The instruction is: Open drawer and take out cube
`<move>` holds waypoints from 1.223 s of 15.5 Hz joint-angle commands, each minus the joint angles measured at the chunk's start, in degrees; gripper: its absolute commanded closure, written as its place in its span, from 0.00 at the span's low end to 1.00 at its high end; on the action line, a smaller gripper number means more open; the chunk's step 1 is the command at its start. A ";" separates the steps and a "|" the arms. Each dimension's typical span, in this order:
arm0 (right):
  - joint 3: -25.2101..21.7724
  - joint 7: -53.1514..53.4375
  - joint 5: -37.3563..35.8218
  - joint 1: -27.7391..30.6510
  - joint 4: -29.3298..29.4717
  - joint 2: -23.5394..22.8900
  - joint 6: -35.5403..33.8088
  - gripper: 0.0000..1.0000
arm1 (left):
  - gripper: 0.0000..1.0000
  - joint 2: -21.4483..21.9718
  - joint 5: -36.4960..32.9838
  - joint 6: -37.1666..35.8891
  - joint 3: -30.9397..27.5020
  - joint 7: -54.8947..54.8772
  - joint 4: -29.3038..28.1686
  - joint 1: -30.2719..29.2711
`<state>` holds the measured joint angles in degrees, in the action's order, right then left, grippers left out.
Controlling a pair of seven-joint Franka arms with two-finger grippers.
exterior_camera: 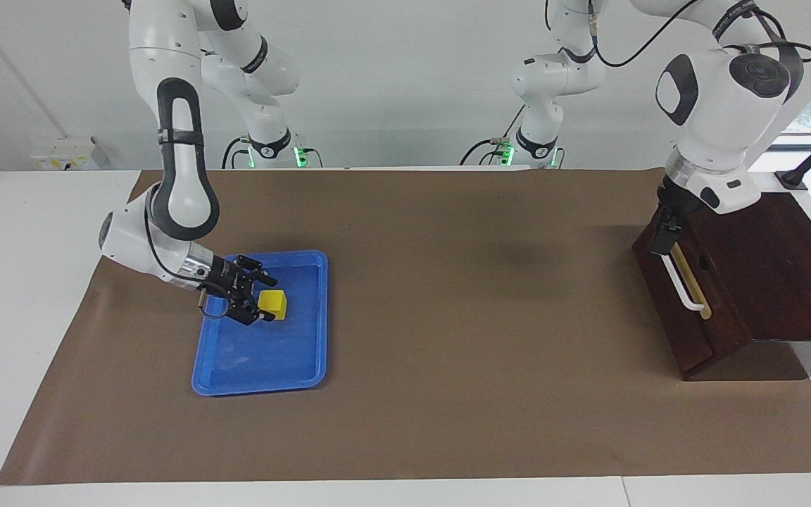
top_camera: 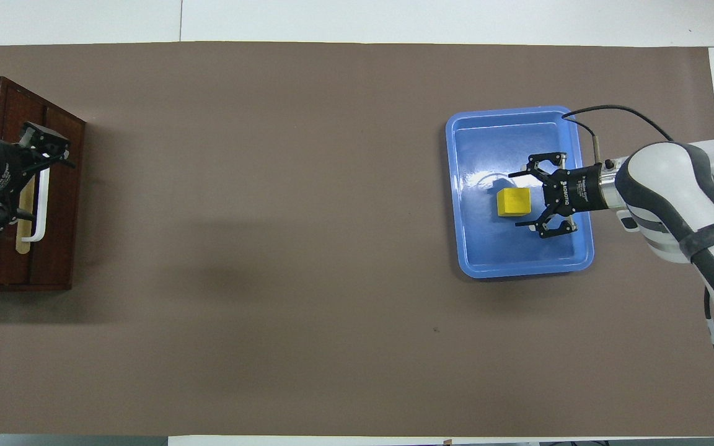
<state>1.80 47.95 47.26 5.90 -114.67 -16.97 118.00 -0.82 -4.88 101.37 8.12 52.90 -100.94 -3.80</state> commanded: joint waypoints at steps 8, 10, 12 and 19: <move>0.13 -5.82 -22.10 0.25 12.00 11.16 -17.97 0.00 | 0.00 -1.02 2.86 -13.75 -0.39 -43.14 4.97 2.13; 0.22 -13.55 -27.90 -0.27 13.06 12.74 -18.25 0.00 | 0.00 -1.02 3.03 -13.05 -0.65 -43.58 5.14 2.05; 0.75 -20.85 -33.18 -0.36 13.15 14.85 -18.33 0.00 | 0.00 -1.19 3.03 -13.39 -1.09 -46.20 5.76 2.05; 0.92 -52.48 -46.98 -0.36 20.78 19.78 -29.30 0.00 | 0.00 0.11 3.03 -16.38 -1.09 -47.98 7.17 4.24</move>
<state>2.54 3.92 3.98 5.55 -98.04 3.18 92.40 -1.14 -2.76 87.52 7.74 5.66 -95.40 -0.96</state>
